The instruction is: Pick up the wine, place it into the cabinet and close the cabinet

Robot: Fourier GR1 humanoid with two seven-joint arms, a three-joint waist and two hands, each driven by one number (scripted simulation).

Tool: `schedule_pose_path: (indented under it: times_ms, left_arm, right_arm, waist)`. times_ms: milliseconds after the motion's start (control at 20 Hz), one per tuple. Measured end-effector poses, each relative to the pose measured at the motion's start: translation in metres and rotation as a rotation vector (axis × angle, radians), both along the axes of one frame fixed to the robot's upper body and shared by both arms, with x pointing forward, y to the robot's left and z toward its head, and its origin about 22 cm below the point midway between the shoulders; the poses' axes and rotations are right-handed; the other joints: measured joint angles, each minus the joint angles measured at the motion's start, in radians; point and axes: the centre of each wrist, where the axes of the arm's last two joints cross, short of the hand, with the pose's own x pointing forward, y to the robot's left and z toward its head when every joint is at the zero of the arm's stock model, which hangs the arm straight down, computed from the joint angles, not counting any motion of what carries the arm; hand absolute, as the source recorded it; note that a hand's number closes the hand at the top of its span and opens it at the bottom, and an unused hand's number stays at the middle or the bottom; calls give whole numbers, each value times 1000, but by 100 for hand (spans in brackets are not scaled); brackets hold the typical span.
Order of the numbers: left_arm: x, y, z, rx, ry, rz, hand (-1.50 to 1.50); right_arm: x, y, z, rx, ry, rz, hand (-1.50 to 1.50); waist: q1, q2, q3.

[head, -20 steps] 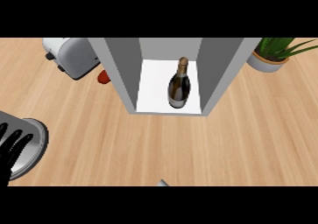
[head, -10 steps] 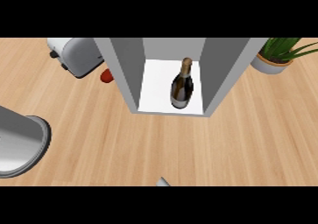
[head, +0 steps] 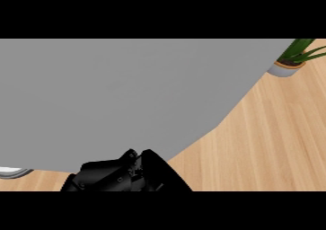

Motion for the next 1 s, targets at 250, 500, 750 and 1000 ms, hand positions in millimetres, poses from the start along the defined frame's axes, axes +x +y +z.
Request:
schedule_pose_path:
  times_ms: [250, 500, 750, 1000]
  left_arm:
    - [-3, 5, 0, -10, 7, -18, -150]
    - [-9, 11, 0, -4, 24, -11, -150]
    - [-10, 17, 0, 16, 29, -25, -150]
    - [-9, 16, 1, 21, 27, -28, -150]
  right_arm:
    - [44, 25, 19, -13, -1, -33, 150]
    - [91, 34, 34, -31, 17, -19, 150]
    - [123, 39, 37, -114, 82, 118, 150]
    - [140, 47, 24, -296, 192, 361, 150]
  waist:
    - [-5, 3, 4]
    - [-3, 8, 2]
    - [-1, 11, 4]
    - [6, 15, 1]
